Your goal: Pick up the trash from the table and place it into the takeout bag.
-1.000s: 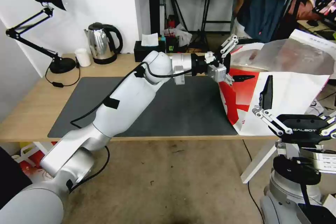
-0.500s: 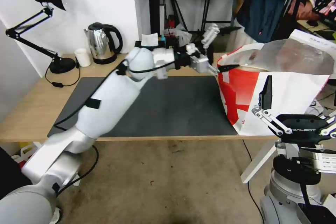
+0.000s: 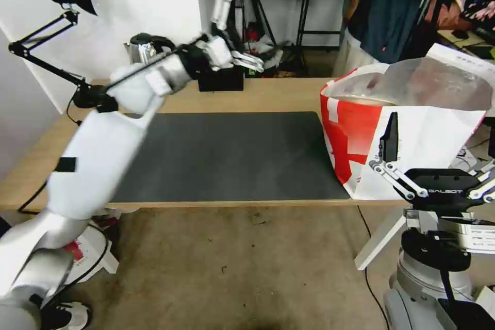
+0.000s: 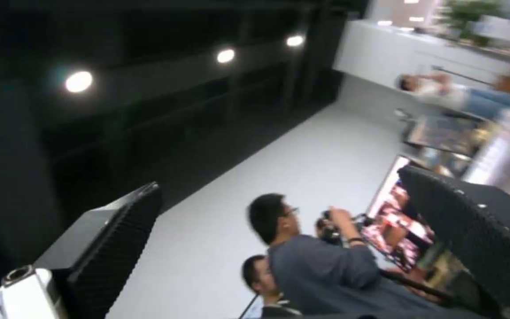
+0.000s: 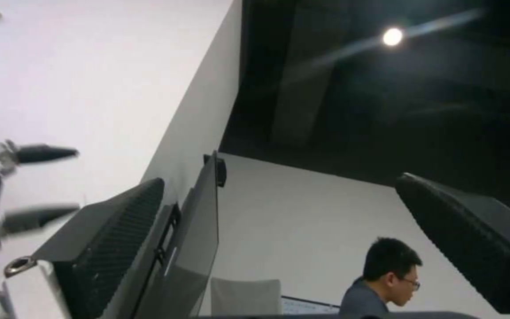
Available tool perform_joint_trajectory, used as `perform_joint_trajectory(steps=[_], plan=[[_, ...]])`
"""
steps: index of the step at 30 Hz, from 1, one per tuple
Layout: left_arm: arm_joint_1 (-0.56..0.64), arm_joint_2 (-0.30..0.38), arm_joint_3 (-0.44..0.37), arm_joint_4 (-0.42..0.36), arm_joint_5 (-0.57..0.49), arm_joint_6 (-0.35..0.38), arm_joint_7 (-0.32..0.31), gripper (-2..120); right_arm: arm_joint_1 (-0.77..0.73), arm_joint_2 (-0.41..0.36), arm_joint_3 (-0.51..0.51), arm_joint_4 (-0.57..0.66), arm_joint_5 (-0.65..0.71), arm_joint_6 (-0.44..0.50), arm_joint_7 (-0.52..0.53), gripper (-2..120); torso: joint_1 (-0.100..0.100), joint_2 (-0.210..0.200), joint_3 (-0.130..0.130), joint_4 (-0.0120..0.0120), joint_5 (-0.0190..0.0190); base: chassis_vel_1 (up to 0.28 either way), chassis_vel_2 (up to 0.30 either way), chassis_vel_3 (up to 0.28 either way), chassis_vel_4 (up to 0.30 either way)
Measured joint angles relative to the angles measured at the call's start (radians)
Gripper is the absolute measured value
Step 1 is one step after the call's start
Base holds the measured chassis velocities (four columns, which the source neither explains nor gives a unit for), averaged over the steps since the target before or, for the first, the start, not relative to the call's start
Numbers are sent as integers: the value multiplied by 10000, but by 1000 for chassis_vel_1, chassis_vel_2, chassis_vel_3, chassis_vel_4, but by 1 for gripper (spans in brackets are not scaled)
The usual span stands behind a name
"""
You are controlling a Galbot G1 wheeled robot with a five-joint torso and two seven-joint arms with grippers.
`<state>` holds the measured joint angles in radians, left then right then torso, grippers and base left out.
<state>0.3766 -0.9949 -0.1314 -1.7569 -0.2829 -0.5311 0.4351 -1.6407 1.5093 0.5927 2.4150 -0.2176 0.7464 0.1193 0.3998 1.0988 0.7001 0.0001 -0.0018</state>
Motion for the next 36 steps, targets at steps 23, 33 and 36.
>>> perform_joint_trajectory(steps=[23, 33, 36], plan=[[7250, -3195, -3918, -4945, -358, 1375, -3799, 100, 661, -569, -232, -697, 197, -203, 105, 100, 0, -2, -1, -2, 6, 0, 0, 0, 0], [9720, -5676, -4353, -5962, 991, 503, -2990, 100, 921, -726, -464, -988, 429, -194, 106, 100, -1, -1, -1, 0, 5, 0, 0, 0, 0], [10307, -6039, -4112, -5998, 1519, 66, -2960, 100, 1066, -746, -561, -1113, 484, -178, 112, 100, -1, -1, 0, 0, 5, 0, 0, 0, 0]])
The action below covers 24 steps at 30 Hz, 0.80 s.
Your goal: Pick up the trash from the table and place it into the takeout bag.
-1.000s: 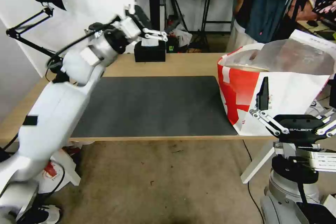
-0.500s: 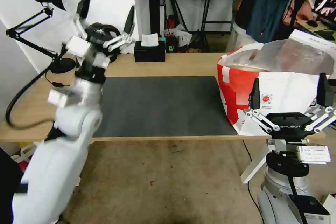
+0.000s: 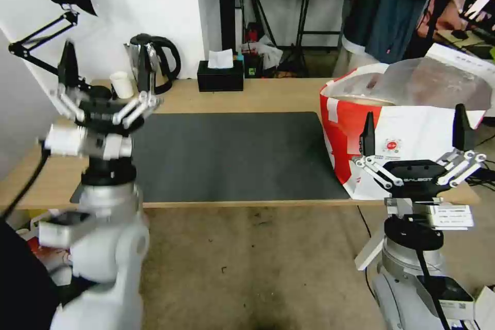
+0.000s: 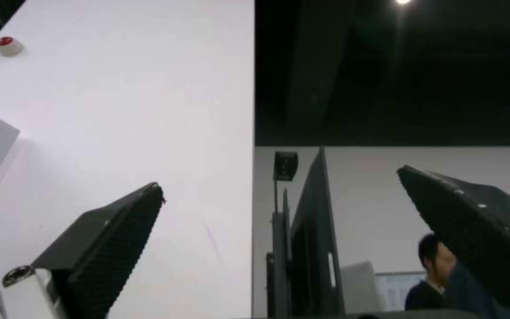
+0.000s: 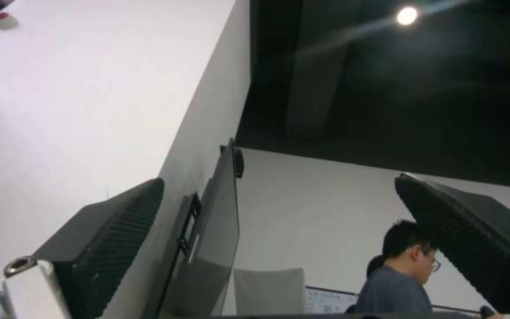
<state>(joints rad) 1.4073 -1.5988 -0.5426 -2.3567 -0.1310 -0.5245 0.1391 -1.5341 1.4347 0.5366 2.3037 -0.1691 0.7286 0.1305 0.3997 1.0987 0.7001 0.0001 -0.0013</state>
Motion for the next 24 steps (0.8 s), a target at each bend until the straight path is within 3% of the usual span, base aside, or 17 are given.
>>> perform_joint_trajectory(steps=[4, 9, 24], plan=[[475, -79, 253, 33, 342, -464, -112, 100, 218, 34, -71, -167, 33, 17, 6, 100, 2, 0, 1, -2, 1, 0, 0, 0, 0], [693, -35, -5, 213, 401, -1014, -252, 100, 347, 227, -49, -402, 10, 158, 0, 100, 2, 0, 1, -2, 0, 0, 0, 0, 0], [763, 15, 165, 279, 363, -1237, -347, 100, 286, 372, 57, -384, -168, 191, -43, 100, 2, 0, 1, -1, -1, 0, 0, 0, 0]])
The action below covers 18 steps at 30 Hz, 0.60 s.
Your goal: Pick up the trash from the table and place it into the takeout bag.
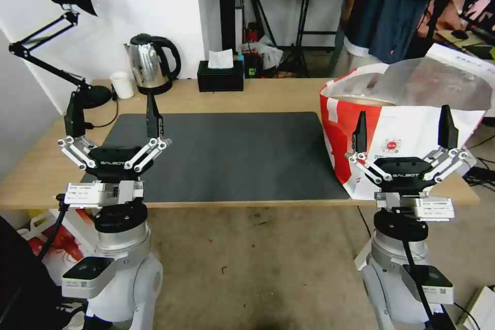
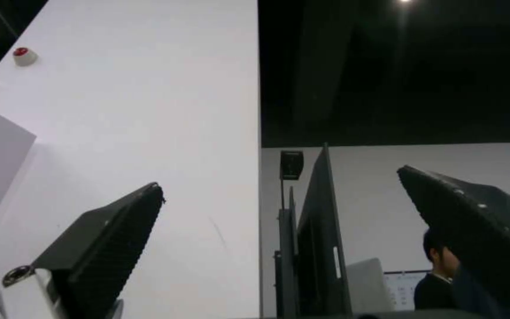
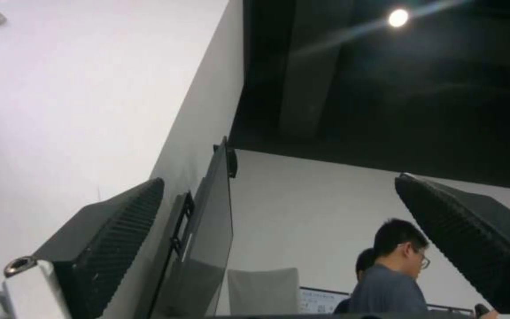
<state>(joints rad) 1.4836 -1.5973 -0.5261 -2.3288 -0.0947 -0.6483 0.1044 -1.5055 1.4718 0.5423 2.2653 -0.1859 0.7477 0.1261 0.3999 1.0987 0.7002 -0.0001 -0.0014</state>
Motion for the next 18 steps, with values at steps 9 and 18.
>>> perform_joint_trajectory(steps=[9, 18], plan=[[-42, 10, 129, 12, -21, 6, -4, 100, -42, -13, 99, 77, -12, -1, -12, 100, 0, 0, 0, 0, -1, 0, 0, 0, 0], [-21, 12, 220, 17, -14, -10, -3, 100, -151, -98, 241, 218, 26, -11, -12, 100, 0, 0, 0, 0, -1, 0, 0, 0, 0]])
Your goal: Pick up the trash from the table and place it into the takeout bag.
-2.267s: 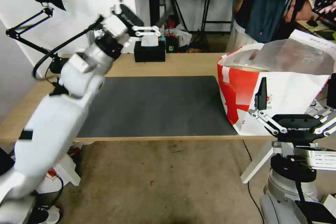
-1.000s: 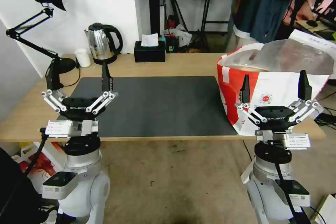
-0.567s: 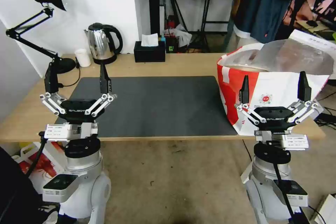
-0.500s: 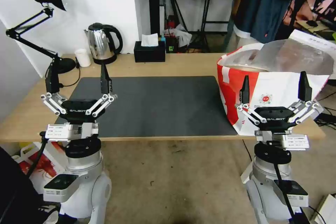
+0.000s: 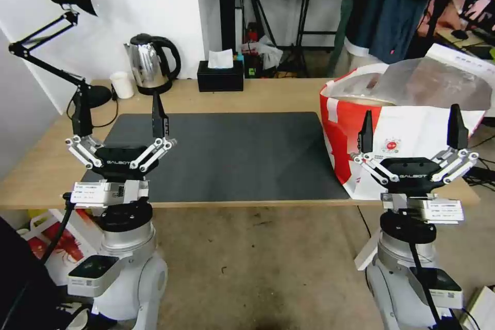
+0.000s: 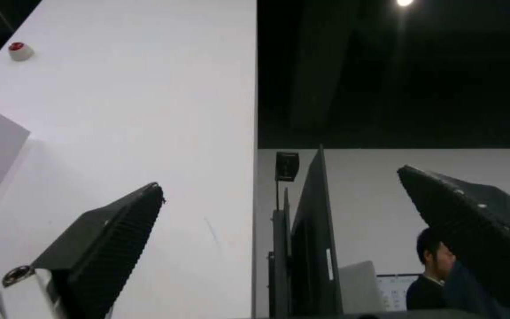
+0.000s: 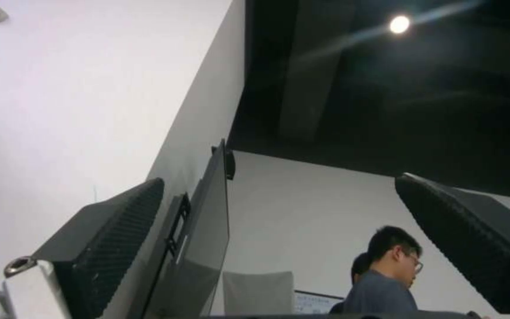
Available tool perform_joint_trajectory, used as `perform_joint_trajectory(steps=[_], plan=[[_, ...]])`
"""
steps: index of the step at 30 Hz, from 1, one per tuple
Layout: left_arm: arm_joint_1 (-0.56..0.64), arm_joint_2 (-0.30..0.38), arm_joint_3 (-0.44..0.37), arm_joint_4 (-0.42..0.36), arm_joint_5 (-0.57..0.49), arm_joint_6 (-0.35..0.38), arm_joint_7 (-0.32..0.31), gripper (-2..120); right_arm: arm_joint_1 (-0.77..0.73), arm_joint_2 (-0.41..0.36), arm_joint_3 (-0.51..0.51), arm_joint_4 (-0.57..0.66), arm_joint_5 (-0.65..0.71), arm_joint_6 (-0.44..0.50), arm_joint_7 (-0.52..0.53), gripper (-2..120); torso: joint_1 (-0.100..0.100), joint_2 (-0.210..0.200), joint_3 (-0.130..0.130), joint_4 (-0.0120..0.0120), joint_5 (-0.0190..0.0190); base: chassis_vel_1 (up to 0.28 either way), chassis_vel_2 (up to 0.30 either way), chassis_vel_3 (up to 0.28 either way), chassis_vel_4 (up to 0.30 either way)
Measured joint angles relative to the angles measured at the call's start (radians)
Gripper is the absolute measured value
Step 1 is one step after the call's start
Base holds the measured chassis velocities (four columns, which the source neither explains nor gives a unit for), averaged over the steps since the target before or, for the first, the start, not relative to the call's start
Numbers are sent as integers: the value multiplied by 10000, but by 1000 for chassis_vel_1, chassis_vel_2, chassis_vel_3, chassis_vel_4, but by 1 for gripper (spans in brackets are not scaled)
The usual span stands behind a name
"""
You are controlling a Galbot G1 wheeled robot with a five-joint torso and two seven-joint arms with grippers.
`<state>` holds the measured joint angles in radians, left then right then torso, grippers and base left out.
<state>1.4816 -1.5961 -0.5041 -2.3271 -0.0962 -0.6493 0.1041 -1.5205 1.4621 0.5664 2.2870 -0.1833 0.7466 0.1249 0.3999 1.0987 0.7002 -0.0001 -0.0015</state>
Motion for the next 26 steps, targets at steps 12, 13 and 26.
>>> perform_joint_trajectory(steps=[12, 13, 26], plan=[[53, 3, 46, -50, 5, -1, 9, 100, -122, 29, 30, 113, 4, 2, 0, 100, 0, 0, 0, 0, 0, 0, 0, 0, 0], [53, 3, 55, -58, 5, -2, 9, 100, -129, 30, 37, 124, 5, 2, 0, 100, -1, 0, 0, 0, 0, 0, 0, 0, 0], [104, 2, 94, -108, 16, -2, 23, 100, -141, 30, 64, 148, 20, 4, 0, 100, 0, 0, 0, 0, 0, 0, 0, 0, 0]])
